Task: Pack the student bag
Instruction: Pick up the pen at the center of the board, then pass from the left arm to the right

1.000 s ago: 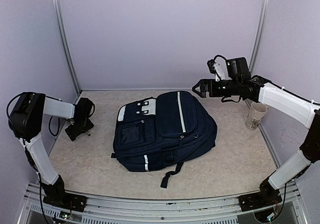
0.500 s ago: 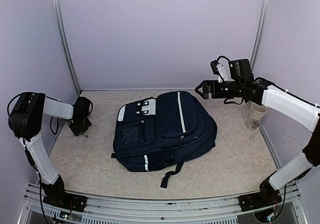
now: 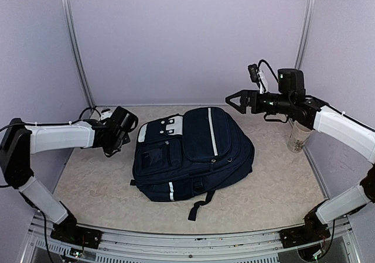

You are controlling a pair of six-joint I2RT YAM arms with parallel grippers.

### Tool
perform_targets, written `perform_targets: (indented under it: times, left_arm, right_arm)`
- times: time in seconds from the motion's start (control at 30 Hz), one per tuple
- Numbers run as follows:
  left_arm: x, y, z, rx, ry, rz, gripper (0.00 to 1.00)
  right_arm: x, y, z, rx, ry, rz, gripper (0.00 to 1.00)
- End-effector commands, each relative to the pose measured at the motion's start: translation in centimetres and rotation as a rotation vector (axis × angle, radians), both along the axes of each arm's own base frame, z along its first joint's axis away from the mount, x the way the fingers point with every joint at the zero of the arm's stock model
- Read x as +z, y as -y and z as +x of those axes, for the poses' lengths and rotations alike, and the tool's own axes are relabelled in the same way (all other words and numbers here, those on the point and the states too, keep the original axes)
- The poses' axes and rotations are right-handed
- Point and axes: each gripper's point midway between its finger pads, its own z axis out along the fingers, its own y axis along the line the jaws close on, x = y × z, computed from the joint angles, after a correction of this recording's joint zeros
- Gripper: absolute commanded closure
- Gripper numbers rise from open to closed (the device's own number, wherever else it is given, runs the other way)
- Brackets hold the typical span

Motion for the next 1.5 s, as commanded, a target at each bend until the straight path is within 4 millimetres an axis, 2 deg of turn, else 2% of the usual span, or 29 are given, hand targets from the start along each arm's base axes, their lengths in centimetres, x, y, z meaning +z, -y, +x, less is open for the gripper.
perform_targets:
  times: [0.0,0.07,0.13,0.17,0.23,0.33,0.43,0.63,0.67,0.73,0.83,0.9,1.0,1.07,1.27,1.3,1.37,1.4,1.47]
  left_arm:
    - [15.0,7.8,-0.5,-0.185,0.407,0.135,1.00]
    - [20.3,12.7,-2.8,-0.355,0.569,0.140,1.00]
    - [23.4,17.1,-5.4,-0.534,0.703,0.106,1.00]
    - [24.2,18.8,-6.7,-0.606,0.750,0.083,1.00]
    - [25.3,21.6,-8.5,-0.712,0.802,0.056,1.00]
    - [25.9,24.6,-10.4,-0.808,0.840,0.058,1.00]
    - [25.8,27.1,-11.8,-0.882,0.855,0.084,1.00]
    - [25.9,28.7,-12.7,-0.921,0.864,0.096,1.00]
    - [25.9,28.9,-12.8,-0.927,0.867,0.094,1.00]
    - [25.9,29.1,-12.8,-0.933,0.867,0.093,1.00]
    - [25.7,29.3,-13.0,-0.944,0.861,0.096,1.00]
    - [25.4,29.3,-12.9,-0.940,0.853,0.107,1.00]
    - [24.9,29.3,-12.8,-0.938,0.842,0.122,1.00]
    - [24.9,29.4,-12.7,-0.937,0.839,0.128,1.00]
    - [24.9,29.1,-12.5,-0.927,0.835,0.134,1.00]
    - [24.8,29.2,-12.6,-0.928,0.833,0.133,1.00]
    - [24.6,29.2,-12.5,-0.932,0.823,0.133,0.99]
    - [24.4,29.3,-12.4,-0.937,0.814,0.133,0.80]
    - [24.1,29.4,-12.3,-0.951,0.793,0.138,0.21]
  right_arm:
    - [4.7,-3.1,-3.9,0.298,0.103,0.211,0.00]
    - [5.2,-4.5,-5.1,0.393,0.092,0.293,0.00]
    - [5.8,-6.6,-6.2,0.469,0.111,0.324,0.01]
    - [6.5,-7.7,-6.8,0.502,0.134,0.326,0.02]
    - [7.6,-9.6,-8.0,0.552,0.175,0.328,0.02]
    - [9.3,-11.2,-9.3,0.581,0.239,0.362,0.02]
    - [9.4,-13.0,-9.4,0.574,0.266,0.332,0.01]
    - [8.8,-14.6,-8.7,0.576,0.240,0.342,0.04]
    - [8.5,-15.1,-8.3,0.580,0.232,0.339,0.07]
    - [8.1,-15.9,-7.8,0.595,0.205,0.328,0.20]
    - [7.6,-16.4,-7.8,0.621,0.160,0.348,0.36]
    - [7.7,-16.6,-8.1,0.646,0.156,0.361,0.45]
    - [7.6,-17.0,-8.4,0.685,0.138,0.375,0.50]
    - [7.2,-17.2,-8.5,0.700,0.122,0.375,0.59]
    - [6.6,-17.2,-9.2,0.733,0.089,0.373,0.84]
    - [6.7,-17.0,-9.2,0.725,0.090,0.371,0.97]
    - [6.9,-16.6,-9.1,0.703,0.099,0.362,1.00]
    - [7.0,-16.3,-9.0,0.691,0.106,0.355,1.00]
    - [7.1,-15.3,-8.2,0.646,0.107,0.341,1.00]
